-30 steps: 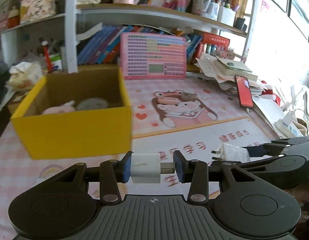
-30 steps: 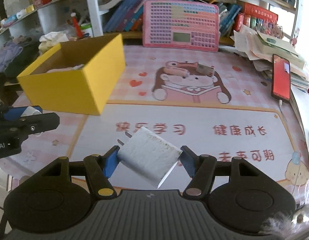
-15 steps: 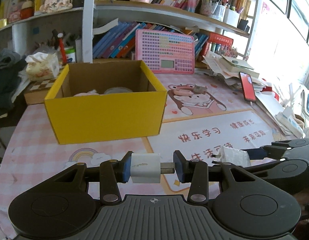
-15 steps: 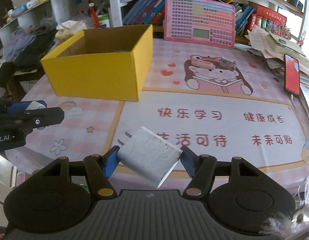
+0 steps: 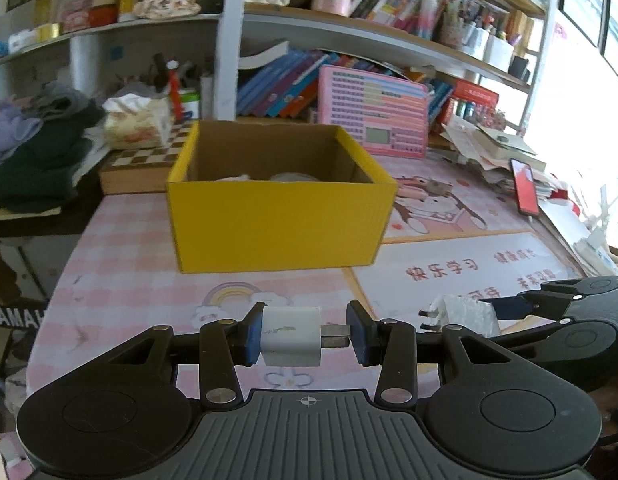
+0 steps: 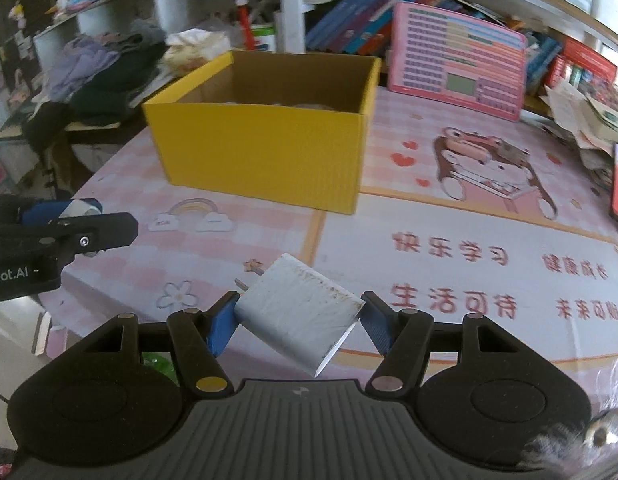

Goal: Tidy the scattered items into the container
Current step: 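Lift both chargers and carry them over the yellow box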

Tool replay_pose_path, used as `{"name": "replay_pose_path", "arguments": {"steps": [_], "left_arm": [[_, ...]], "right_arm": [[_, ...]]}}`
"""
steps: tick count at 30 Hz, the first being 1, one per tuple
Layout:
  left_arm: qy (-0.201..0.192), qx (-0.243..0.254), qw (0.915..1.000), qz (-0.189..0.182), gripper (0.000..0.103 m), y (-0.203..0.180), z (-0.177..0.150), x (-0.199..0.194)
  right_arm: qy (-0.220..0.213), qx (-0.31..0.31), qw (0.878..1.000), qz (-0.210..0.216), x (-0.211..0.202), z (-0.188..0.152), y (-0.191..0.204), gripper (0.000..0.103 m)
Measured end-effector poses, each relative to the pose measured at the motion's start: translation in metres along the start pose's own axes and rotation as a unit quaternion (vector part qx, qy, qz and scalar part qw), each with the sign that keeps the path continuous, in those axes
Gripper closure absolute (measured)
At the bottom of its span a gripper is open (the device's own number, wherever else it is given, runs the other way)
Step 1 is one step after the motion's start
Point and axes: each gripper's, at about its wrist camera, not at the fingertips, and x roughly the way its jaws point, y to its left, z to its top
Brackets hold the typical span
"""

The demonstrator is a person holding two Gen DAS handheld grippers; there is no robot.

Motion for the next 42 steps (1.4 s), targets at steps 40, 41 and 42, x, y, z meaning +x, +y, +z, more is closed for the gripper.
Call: {"name": "replay_pose_path", "arguments": {"steps": [40,41,42], "left_arm": [[-0.073,-0.016,0.9972,0.008,0.062,0.037,0.086,0.024],[-0.077,-0.013,0.9969,0.009,0.062,0.038,0.094,0.028],[-0.081,-0.009,0.9966,0.011,0.062,0.038,0.102,0.034]], "right_arm": [[-0.099,-0.065,0.993,0.019,0.025,0.107,0.002,0.04],[-0.104,-0.067,0.992,0.018,0.028,0.115,0.0,0.04],[-0.108,-0.07,0.992,0.018,0.032,0.123,-0.002,0.04]]}}
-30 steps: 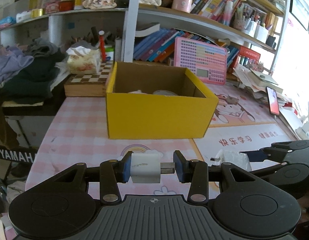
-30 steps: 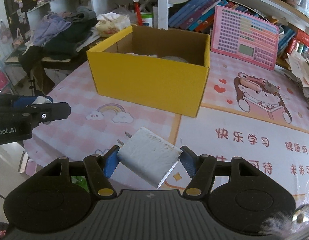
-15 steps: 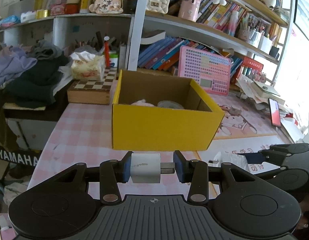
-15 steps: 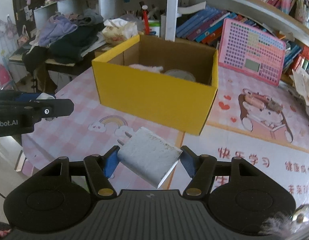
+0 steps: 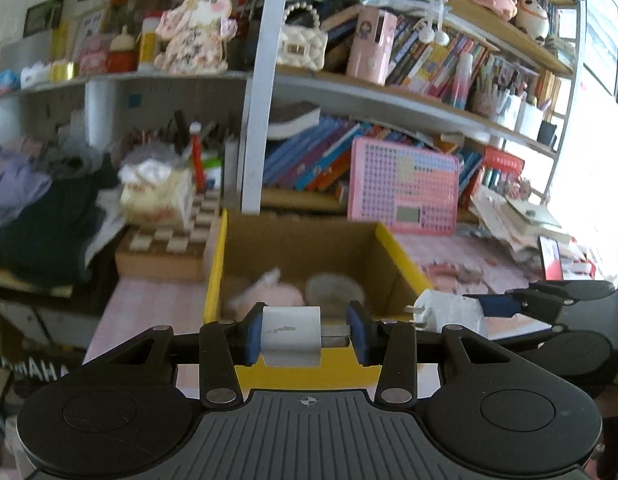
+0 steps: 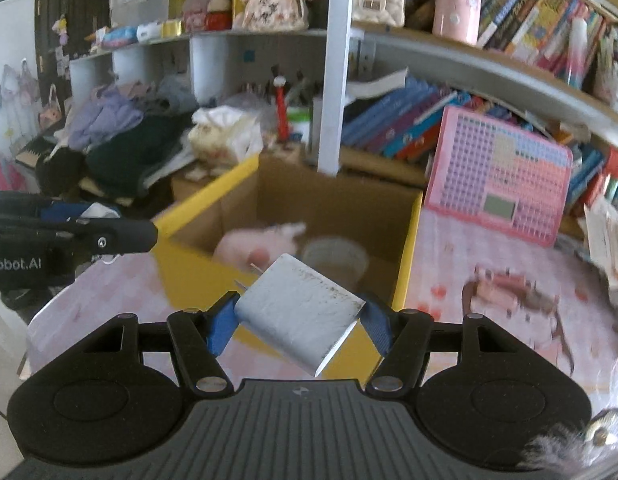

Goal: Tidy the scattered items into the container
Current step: 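Lift both chargers and carry them over the yellow box, then lower both chargers into the yellow box and open both tools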

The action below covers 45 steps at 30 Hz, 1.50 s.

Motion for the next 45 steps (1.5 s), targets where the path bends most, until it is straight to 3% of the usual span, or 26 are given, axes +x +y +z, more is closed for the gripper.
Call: {"name": "replay_pose_path", "arguments": {"steps": [4,8,17,23,31,40,43,45], "left_arm": [[0.0,0.029,0.9996,0.006,0.062,-0.003,0.028,0.039],[0.02,0.05,0.9986,0.002,0.062,-0.007,0.048,0.083],[0.114,0.055,0.9919,-0.01,0.062,-0.008,0.067,0.188],[0.194,0.074,0.9782,0.006,0.062,-0.007,0.063,0.25],[0.234,0.088,0.9682,0.018,0.062,-0.007,0.048,0.27],[0.241,0.075,0.9674,0.014,0.06,-0.002,0.04,0.271],[0.244,0.087,0.9658,0.011,0.041,-0.006,0.038,0.27],[0.236,0.105,0.9661,0.011,0.036,-0.011,0.038,0.268]], "right_arm": [[-0.004,-0.016,1.0,-0.001,0.031,0.022,-0.009,0.04],[0.021,-0.013,1.0,0.01,0.068,0.035,-0.018,0.04],[0.1,-0.019,0.994,0.042,0.137,0.04,-0.023,0.04],[0.14,-0.035,0.988,0.054,0.16,0.037,-0.023,0.04],[0.158,-0.049,0.984,0.061,0.164,0.031,-0.021,0.04],[0.169,-0.059,0.981,0.072,0.168,0.033,-0.022,0.04],[0.173,-0.062,0.98,0.07,0.167,0.032,-0.021,0.039],[0.176,-0.063,0.98,0.068,0.17,0.033,-0.021,0.039]]}}
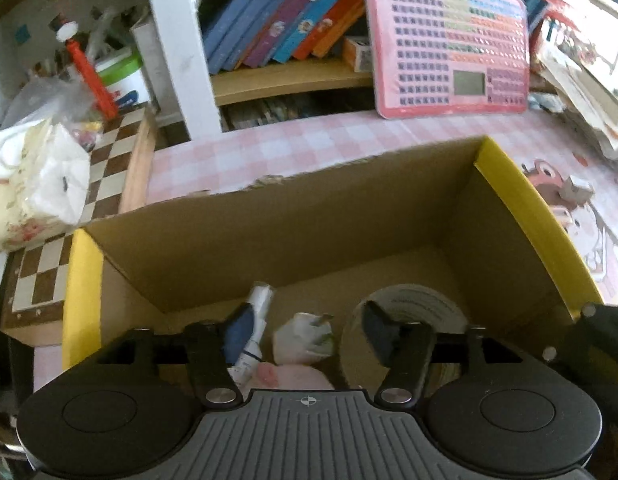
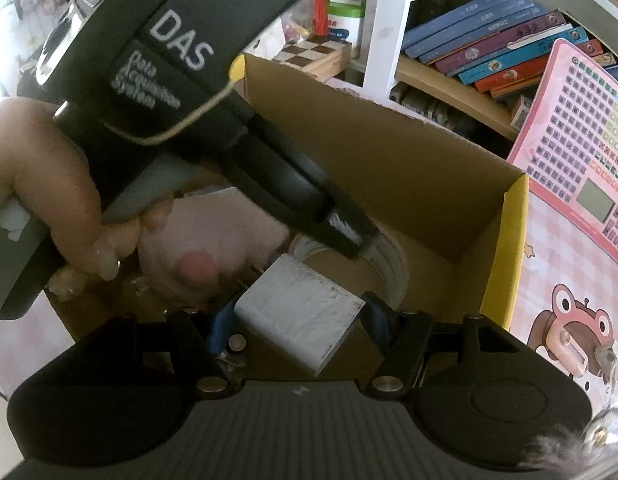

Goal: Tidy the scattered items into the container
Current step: 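Lower both chargers into the yellow box and open both tools, then lift both open tools out of the yellow box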

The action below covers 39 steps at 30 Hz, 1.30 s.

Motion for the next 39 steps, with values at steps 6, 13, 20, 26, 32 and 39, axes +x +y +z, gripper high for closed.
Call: {"name": "replay_pose_path", "arguments": {"steps": [6,13,20,26,32,39], "left_arm": [[-0.042,0.014,0.999,0.009,0.023,-0.008,0.0,-0.023],[-0.106,0.004,0.9942,0.017,0.017,-0.011,-0.019,-0.081],[-0.185,-0.03,0.9814,0.039,0.008,-0.005,-0.06,-0.158],[-0.217,-0.071,0.9718,0.058,0.006,-0.01,-0.109,-0.204],[-0.214,-0.079,0.9716,0.062,0.006,-0.029,-0.155,-0.227],[-0.198,-0.087,0.9741,0.066,0.005,-0.047,-0.198,-0.243]], "right_arm": [[-0.034,-0.001,0.999,-0.002,-0.01,0.001,0.0,0.021],[-0.093,0.001,0.996,-0.002,-0.056,-0.004,-0.002,0.019],[-0.172,0.007,0.985,-0.03,-0.114,-0.035,0.003,0.02],[-0.197,0.038,0.978,-0.059,-0.151,-0.074,0.01,0.02],[-0.198,0.069,0.975,-0.073,-0.172,-0.112,0.029,0.02],[-0.197,0.09,0.971,-0.1,-0.188,-0.146,0.053,0.019]]}}
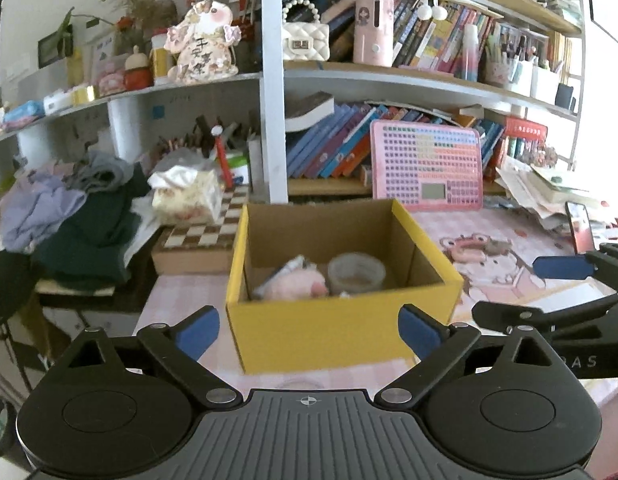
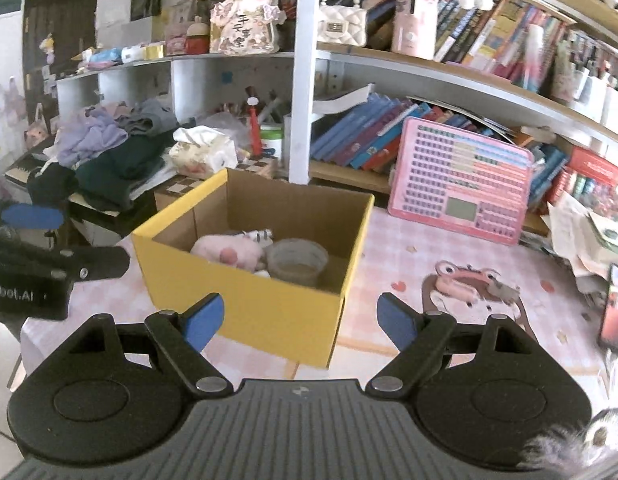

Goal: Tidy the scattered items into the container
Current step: 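Lift both open tools out of the yellow box, then move both tools back toward the pink item and white-and-red box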

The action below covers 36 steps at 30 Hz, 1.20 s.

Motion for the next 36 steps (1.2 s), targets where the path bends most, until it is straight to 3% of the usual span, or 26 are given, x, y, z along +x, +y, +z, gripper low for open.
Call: {"name": "replay_pose_path", "arguments": {"steps": [10,15,29,36], "left_arm": [[0.032,0.004,0.9993,0.02,0.005,-0.01,-0.047,-0.022],[0.056,0.019,0.9982,0.007,0.005,-0.018,-0.061,-0.026],[0.106,0.042,0.9927,-0.039,0.005,-0.04,-0.079,-0.013],[0.117,0.045,0.9912,-0.041,0.005,-0.045,-0.077,-0.006]], "right_arm": [[0.03,0.01,0.999,-0.043,-0.021,-0.048,0.022,0.015],[0.054,0.014,0.997,-0.047,-0.028,-0.066,0.027,0.014],[0.089,0.05,0.991,-0.082,-0.033,-0.085,0.009,0.011],[0.098,0.065,0.989,-0.085,-0.029,-0.087,0.0,0.011]]}}
